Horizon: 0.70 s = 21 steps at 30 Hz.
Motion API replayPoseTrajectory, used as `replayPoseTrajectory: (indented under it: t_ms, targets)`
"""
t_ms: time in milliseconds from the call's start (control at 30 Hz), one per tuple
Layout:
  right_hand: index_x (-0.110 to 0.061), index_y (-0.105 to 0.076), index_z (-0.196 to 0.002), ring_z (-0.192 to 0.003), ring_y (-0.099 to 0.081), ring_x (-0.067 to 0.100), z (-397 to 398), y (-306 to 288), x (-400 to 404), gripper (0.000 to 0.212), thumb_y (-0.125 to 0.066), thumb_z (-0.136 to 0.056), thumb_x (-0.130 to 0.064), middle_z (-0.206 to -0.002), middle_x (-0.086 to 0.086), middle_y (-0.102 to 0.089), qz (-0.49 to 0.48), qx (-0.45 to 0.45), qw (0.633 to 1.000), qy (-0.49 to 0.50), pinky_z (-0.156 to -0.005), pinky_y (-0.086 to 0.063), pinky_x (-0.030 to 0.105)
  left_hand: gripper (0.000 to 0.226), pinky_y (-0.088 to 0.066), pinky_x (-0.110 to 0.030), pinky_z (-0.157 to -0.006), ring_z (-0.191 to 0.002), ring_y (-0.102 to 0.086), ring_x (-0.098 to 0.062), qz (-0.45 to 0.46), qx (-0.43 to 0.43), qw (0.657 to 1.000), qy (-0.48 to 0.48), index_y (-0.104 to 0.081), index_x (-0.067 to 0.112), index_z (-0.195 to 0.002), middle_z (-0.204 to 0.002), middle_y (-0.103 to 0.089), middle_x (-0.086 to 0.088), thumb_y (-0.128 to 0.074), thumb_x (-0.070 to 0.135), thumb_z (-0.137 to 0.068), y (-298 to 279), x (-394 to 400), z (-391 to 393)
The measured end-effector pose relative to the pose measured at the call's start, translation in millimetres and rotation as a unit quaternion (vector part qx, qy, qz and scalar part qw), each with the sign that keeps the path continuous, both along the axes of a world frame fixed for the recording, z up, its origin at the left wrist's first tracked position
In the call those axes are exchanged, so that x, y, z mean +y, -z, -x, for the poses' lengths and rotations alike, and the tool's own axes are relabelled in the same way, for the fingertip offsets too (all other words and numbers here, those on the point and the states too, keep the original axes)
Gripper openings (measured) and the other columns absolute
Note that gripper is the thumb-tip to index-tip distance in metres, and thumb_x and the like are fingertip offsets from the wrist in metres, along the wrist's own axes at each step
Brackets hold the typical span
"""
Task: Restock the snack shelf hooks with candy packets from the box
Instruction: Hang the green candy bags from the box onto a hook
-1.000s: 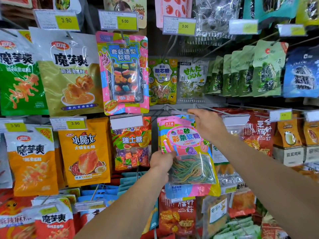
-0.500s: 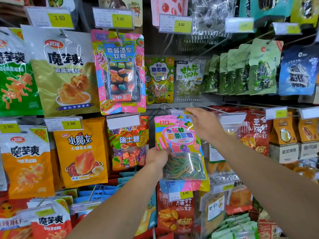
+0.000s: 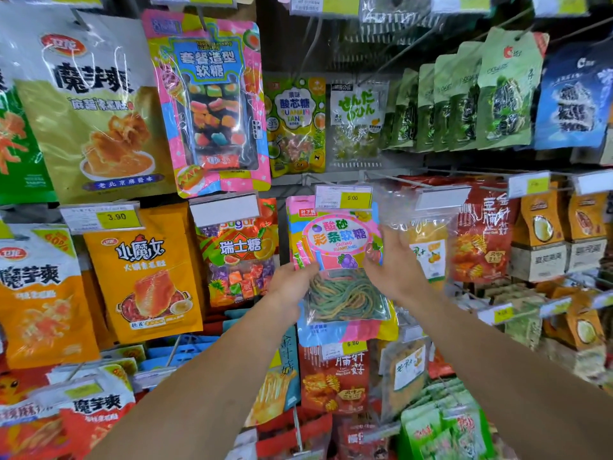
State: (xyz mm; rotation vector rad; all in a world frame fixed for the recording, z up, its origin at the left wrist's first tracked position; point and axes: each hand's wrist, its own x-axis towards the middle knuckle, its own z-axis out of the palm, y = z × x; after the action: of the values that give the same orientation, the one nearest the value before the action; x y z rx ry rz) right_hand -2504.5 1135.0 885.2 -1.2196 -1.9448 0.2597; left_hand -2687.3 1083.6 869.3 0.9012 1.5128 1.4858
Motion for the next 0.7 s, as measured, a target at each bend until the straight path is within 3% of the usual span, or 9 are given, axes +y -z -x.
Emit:
replayPoseTrajectory:
  t_ms: [133,233,300,367,433,467,533,633,700]
  targets:
    - [-0.026,-0.030,-0.144,-0.122,-0.052,0.025,-2.4,17.7,-0.5,0.072,-0.066,-0.083,-0.040,-0.139,0.002,-0.046,0.078,0.061,0.994,-0.035,-0.100,-0.045,0.042,0.028,-0.042,-0.040,-0.102,-0.102,-0.062,-0.021,0.010,-0.021,1.000,0.004,-0.065,0.013,-0.102,-0.111,-0.068,-0.006,-0.071,0.036,-0.086,6.1,3.1,1.4]
    - [-0.033,-0.021,-0.147,-0.107,-0.060,0.021,-9.3,37.7,-6.2,0.076,-0.068,-0.087,-0.039,-0.134,0.000,-0.054,0.135,0.030,0.989,-0.045,-0.086,-0.044,0.031,0.060,-0.036,-0.038,-0.098,-0.120,-0.050,-0.025,0.025,-0.017,1.000,-0.001,-0.055,0.004,-0.127,-0.128,-0.057,-0.007,-0.068,0.047,-0.086,12.3,3.1,2.4]
    - [-0.036,-0.019,-0.148,-0.086,-0.062,0.015,-12.5,51.1,-9.1,0.079,-0.070,-0.087,-0.034,-0.124,0.001,-0.060,0.135,0.024,0.989,-0.056,-0.075,-0.048,0.031,0.051,-0.037,-0.040,-0.089,-0.104,-0.054,-0.024,0.032,0.031,0.999,0.008,-0.060,0.000,-0.105,-0.105,-0.060,-0.010,-0.062,0.049,-0.090,18.8,-1.6,3.1]
    - [-0.034,-0.018,-0.150,-0.084,-0.060,0.015,-13.1,57.0,-5.9,0.083,-0.072,-0.087,-0.031,-0.122,0.001,-0.060,0.116,0.035,0.991,-0.063,-0.069,-0.049,0.029,0.041,-0.044,-0.044,-0.080,-0.078,-0.054,-0.023,0.025,0.130,0.991,0.008,-0.056,0.006,-0.081,-0.078,-0.056,-0.008,-0.060,0.045,-0.091,28.7,-4.8,6.6]
    - [-0.032,-0.021,-0.150,-0.091,-0.059,0.018,-11.6,56.5,-1.2,0.085,-0.074,-0.084,-0.033,-0.123,0.004,-0.059,0.085,0.023,0.995,-0.041,-0.065,-0.044,0.024,0.033,-0.050,-0.043,-0.070,-0.071,-0.056,-0.024,0.012,0.223,0.975,-0.003,-0.055,0.009,-0.097,-0.081,-0.061,-0.007,-0.064,0.039,-0.088,35.7,-8.2,11.1]
    - [-0.033,-0.023,-0.148,-0.101,-0.060,0.023,-9.6,55.8,0.7,0.086,-0.074,-0.080,-0.038,-0.127,0.005,-0.057,0.077,0.018,0.996,-0.029,-0.072,-0.047,0.028,0.035,-0.050,-0.039,-0.067,-0.074,-0.059,-0.023,0.001,0.241,0.971,0.000,-0.051,0.014,-0.112,-0.087,-0.063,-0.006,-0.067,0.033,-0.087,36.2,-10.9,12.7]
    - [-0.036,-0.028,-0.143,-0.115,-0.057,0.028,-6.0,55.5,4.5,0.082,-0.075,-0.077,-0.042,-0.131,0.008,-0.053,0.075,0.021,0.997,-0.013,-0.087,-0.049,0.037,0.058,-0.047,-0.030,-0.065,-0.084,-0.062,-0.021,-0.032,0.274,0.961,0.015,-0.037,0.023,-0.136,-0.094,-0.062,-0.001,-0.069,0.020,-0.087,34.8,-14.4,14.9]
    - [-0.034,-0.035,-0.134,-0.110,-0.058,0.030,0.4,53.7,7.0,0.066,-0.074,-0.081,-0.035,-0.131,0.010,-0.048,0.071,0.002,0.997,-0.002,-0.089,-0.050,0.040,0.068,-0.049,-0.031,-0.061,-0.076,-0.063,-0.018,-0.035,0.331,0.941,0.062,-0.031,0.033,-0.145,-0.103,-0.062,0.001,-0.065,0.016,-0.088,28.4,-19.6,13.9]
    - [-0.032,-0.036,-0.133,-0.110,-0.058,0.030,2.6,51.0,10.9,0.064,-0.074,-0.082,-0.033,-0.137,0.011,-0.044,0.069,-0.009,0.998,0.011,-0.089,-0.051,0.043,0.072,-0.051,-0.031,-0.066,-0.079,-0.063,-0.019,-0.012,0.336,0.938,0.089,-0.027,0.035,-0.149,-0.126,-0.058,-0.006,-0.064,0.018,-0.089,25.0,-19.2,14.8]
